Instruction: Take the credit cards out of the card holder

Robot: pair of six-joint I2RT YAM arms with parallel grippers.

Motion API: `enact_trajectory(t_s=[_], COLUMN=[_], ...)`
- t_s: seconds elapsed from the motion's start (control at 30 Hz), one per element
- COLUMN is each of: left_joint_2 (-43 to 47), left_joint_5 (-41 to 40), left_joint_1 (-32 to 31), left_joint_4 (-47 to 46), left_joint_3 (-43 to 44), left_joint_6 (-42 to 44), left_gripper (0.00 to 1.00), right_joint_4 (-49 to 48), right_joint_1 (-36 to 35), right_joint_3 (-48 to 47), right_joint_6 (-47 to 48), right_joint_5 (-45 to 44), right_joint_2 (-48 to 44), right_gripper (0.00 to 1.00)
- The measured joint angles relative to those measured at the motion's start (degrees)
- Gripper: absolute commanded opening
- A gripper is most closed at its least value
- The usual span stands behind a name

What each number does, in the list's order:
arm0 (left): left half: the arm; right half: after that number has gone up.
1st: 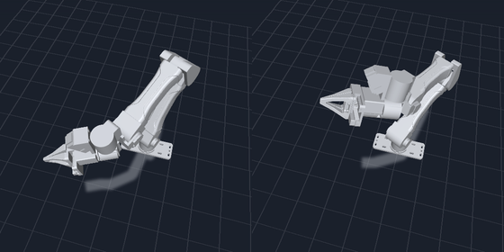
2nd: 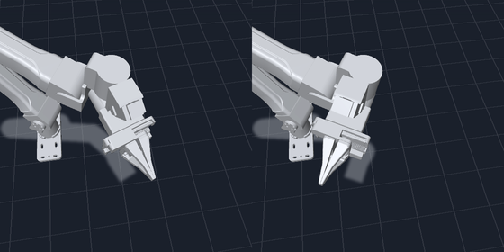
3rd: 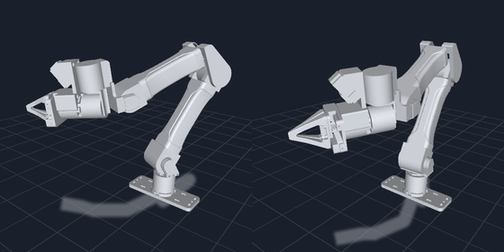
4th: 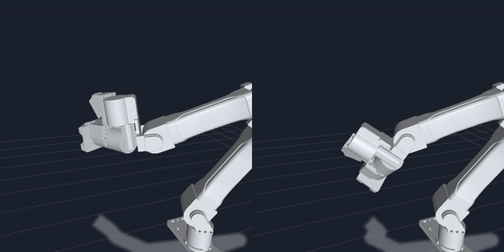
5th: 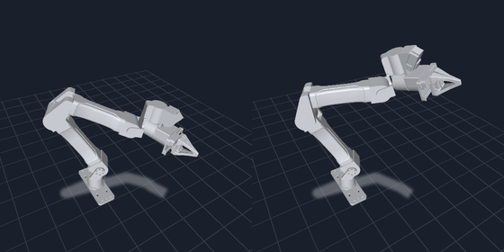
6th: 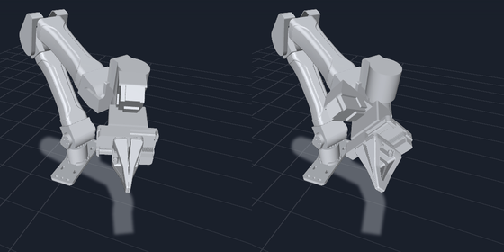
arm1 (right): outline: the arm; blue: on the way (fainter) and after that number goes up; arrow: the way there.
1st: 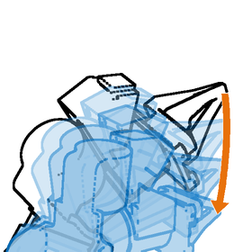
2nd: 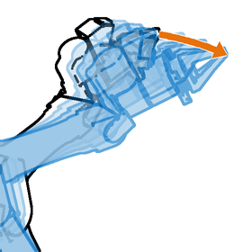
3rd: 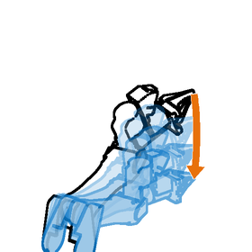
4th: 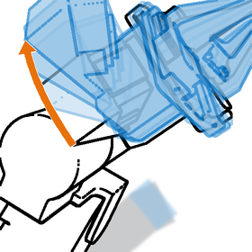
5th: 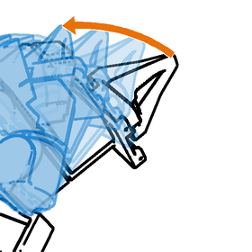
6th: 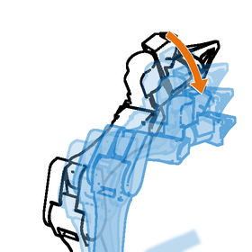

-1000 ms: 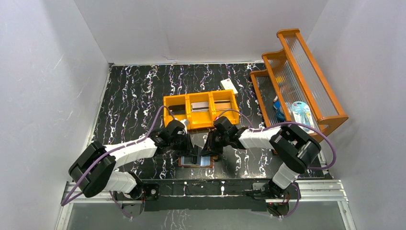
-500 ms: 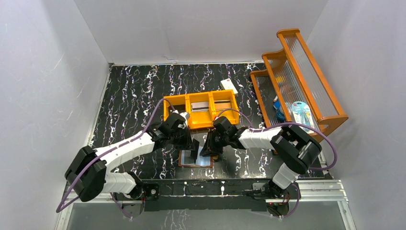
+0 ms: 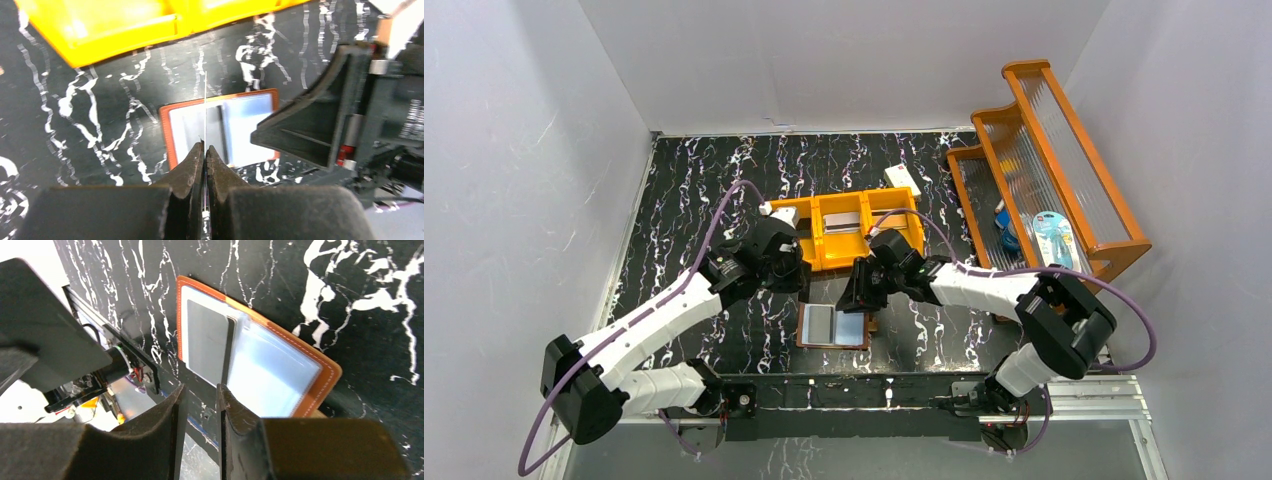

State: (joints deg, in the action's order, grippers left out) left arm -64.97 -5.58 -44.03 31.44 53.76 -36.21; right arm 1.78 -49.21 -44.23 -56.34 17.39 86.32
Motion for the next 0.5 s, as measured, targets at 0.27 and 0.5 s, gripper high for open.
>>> enact_trajectory(t_s=[0.27, 0.5], left_joint_2=[-0.1, 0.0], left_joint_5=[-6.5, -10.0], left_joint_1=[0.1, 0.1], left_joint_4=[5.3, 6.2], left_joint_3=[0.0, 0.0], left_joint_6=[0.1, 1.3], left_gripper=[0.0, 0.0], right_joint_4=[-5.1, -3.4], right_joint_1=[-0.4, -0.8], right_joint_3=[-2.1, -2.2], right_joint_6=[-0.6, -0.2], right_joint_5=[4.6, 4.1], right_joint_2=[7.7, 12.3], right_gripper=[0.33, 0.34])
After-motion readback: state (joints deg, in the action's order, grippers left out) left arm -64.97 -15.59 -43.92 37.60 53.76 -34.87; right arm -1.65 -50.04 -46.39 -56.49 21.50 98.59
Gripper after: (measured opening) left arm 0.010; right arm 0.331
